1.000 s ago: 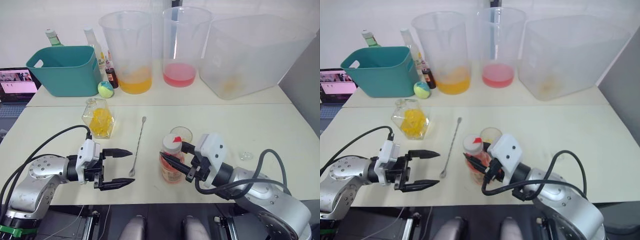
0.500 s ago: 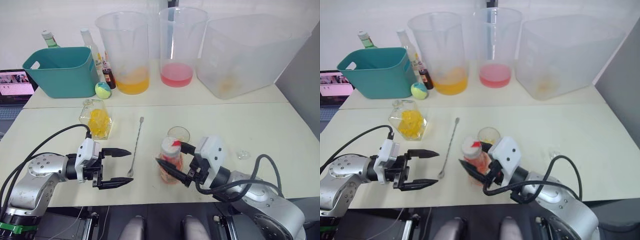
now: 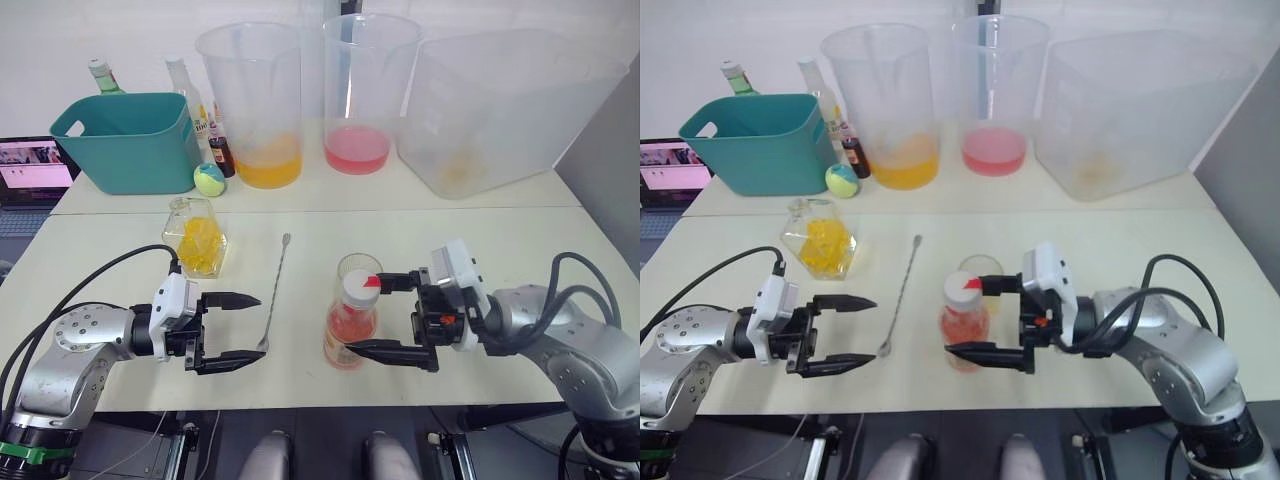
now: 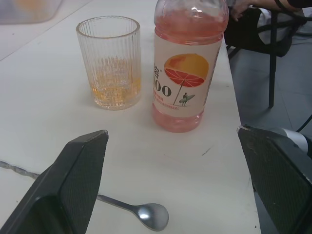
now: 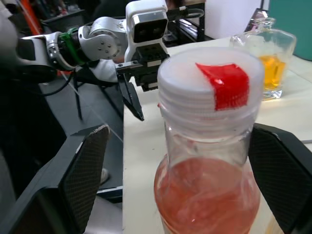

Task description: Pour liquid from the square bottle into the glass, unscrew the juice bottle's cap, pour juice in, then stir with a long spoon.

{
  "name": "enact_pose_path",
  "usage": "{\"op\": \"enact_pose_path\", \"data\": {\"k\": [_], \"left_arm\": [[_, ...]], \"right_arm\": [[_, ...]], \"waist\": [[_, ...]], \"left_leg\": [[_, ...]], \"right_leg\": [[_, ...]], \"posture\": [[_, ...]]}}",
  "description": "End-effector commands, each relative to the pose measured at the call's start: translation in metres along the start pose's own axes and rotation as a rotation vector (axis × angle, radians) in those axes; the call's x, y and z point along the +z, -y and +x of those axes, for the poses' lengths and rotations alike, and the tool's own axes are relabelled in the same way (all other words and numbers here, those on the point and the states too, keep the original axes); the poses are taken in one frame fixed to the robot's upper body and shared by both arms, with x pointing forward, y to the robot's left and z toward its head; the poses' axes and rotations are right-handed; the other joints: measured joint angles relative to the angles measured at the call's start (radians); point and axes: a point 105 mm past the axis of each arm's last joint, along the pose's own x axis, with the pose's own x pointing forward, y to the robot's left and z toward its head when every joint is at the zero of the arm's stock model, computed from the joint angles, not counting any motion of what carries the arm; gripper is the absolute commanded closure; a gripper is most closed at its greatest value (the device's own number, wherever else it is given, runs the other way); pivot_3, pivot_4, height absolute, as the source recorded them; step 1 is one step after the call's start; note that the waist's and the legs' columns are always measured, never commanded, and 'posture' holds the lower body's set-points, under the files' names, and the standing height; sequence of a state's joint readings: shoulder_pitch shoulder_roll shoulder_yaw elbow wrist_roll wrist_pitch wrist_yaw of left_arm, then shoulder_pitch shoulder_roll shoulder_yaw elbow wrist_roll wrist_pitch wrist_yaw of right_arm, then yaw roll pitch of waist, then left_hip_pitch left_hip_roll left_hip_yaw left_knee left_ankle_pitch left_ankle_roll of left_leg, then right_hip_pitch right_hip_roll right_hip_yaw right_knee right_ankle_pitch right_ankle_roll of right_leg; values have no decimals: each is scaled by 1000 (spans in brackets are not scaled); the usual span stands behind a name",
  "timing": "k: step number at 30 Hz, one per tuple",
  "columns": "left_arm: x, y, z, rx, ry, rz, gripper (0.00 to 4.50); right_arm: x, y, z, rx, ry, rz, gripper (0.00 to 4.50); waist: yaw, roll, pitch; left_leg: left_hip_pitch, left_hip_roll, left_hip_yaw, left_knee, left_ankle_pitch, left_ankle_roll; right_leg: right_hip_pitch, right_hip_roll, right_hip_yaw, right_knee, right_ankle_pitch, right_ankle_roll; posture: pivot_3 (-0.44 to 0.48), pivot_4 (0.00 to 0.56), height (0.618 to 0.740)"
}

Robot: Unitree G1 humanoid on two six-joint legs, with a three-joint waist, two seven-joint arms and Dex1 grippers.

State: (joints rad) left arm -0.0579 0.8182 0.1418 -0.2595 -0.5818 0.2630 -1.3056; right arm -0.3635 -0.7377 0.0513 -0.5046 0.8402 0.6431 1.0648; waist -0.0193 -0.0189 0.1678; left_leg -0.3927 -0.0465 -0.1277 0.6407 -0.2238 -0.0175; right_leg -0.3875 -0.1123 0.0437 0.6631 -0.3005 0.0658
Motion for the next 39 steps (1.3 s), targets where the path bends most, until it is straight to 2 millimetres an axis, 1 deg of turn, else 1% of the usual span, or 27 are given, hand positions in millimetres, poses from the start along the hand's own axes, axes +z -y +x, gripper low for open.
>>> {"op": "enact_pose_path", "data": {"k": [1, 2, 6, 8, 11, 15, 17, 18, 20, 24, 26, 29, 31, 34, 36, 39], "left_arm": [[9, 1, -6, 20, -3, 50, 0], [9, 1, -7, 22, -4, 49, 0], [9, 1, -8, 28, -9, 49, 0], [9, 2, -9, 32, -13, 50, 0], [8, 3, -11, 36, -19, 49, 0], [7, 5, -11, 32, -21, 46, 0], [7, 6, -11, 30, -21, 47, 0], [7, 6, -11, 29, -19, 46, 0], [7, 7, -10, 25, -18, 47, 0], [7, 5, -7, 23, -15, 50, 0], [7, 5, -6, 25, -8, 51, 0], [8, 5, -2, 23, 12, 43, 0], [8, 5, 0, 19, 15, 42, 0], [9, 4, 2, 15, 18, 41, 0], [9, 4, 3, 6, 19, 40, 0], [9, 4, 5, -8, 17, 41, 0]], "right_arm": [[3, 5, -2, 116, 4, -53, 26], [2, 5, -2, 134, -1, -61, 26], [4, 21, 6, 146, 31, -111, 26], [6, 22, 7, 162, 42, -123, 26], [6, 21, 8, 164, 54, -135, 791], [9, 21, 9, 154, 80, -135, 2220], [10, 20, 9, 151, 88, -134, 2816], [10, 19, 8, 142, 82, -144, 3026], [14, 12, 8, 127, 82, -162, 3032], [37, -4, 10, 79, 136, -187, 3032], [47, -11, 13, -1, 160, -185, 3032], [45, -14, 19, -191, 147, -177, 3032], [42, -17, 21, -269, 136, -169, 3032], [28, -15, 20, -380, 76, -171, 3032], [20, -17, 21, -425, 77, -140, 3032], [7, -24, 27, -439, 63, -117, 3032]], "waist": [[-1, 0, 0], [-2, 0, 0], [-1, 0, 0], [0, 0, 0], [4, 0, 0], [4, 0, 0], [5, 0, 0], [4, 0, 0], [5, 0, 0], [5, 0, 0], [5, 0, 0], [5, 0, 0], [5, 0, 0], [8, 0, 0], [7, 0, 0], [3, 0, 0]], "left_leg": [[0, 0, 0, 0, 0, 0], [0, 0, 0, 0, 0, 0], [0, 1, 0, 0, 0, 0], [0, 1, 0, 0, 0, 0], [0, 0, -1, 0, 0, 0], [0, 0, 0, 0, 0, 0], [0, 0, -1, 0, 0, 0], [0, 0, -1, 0, 0, 0], [0, 0, 0, 0, 0, 0], [-2, 0, -1, 0, 0, 0], [-3, 0, -1, 0, 0, 0], [-3, 0, -2, 0, 0, -1], [-3, 0, -1, 0, 0, -1], [-3, -1, -1, 0, 0, -1], [-3, -1, -1, 0, 0, -1], [-3, -1, -1, 0, 0, -1]], "right_leg": [[0, 0, 0, 0, 0, 0], [0, 0, 0, 0, 0, 0], [-1, 0, 0, 0, 0, 0], [-1, 0, 0, 0, 0, 0], [-1, 0, 0, 0, 0, -1], [-1, 0, 0, 0, 0, -1], [-1, 0, 0, 1, 0, -1], [-1, 0, 0, 0, 0, -1], [-1, 0, 0, 0, 0, -1], [-3, 0, 0, 1, 0, -1], [-3, 0, 0, 1, 0, -1], [-3, 0, 0, 1, 0, -1], [-3, -1, 0, 1, 0, -1], [-3, -1, 0, 1, 0, -1], [-3, -1, -1, 1, 0, -1], [-3, -1, 0, 1, 0, -1]], "posture": [[0, 150, 738], [0, 150, 738], [0, 150, 738], [0, 150, 738], [0, 150, 738], [0, 150, 738], [0, 150, 738], [0, 150, 738], [0, 150, 738], [0, 150, 738], [0, 150, 738], [0, 150, 738], [0, 150, 738], [0, 150, 738], [0, 150, 738], [0, 150, 738]]}}
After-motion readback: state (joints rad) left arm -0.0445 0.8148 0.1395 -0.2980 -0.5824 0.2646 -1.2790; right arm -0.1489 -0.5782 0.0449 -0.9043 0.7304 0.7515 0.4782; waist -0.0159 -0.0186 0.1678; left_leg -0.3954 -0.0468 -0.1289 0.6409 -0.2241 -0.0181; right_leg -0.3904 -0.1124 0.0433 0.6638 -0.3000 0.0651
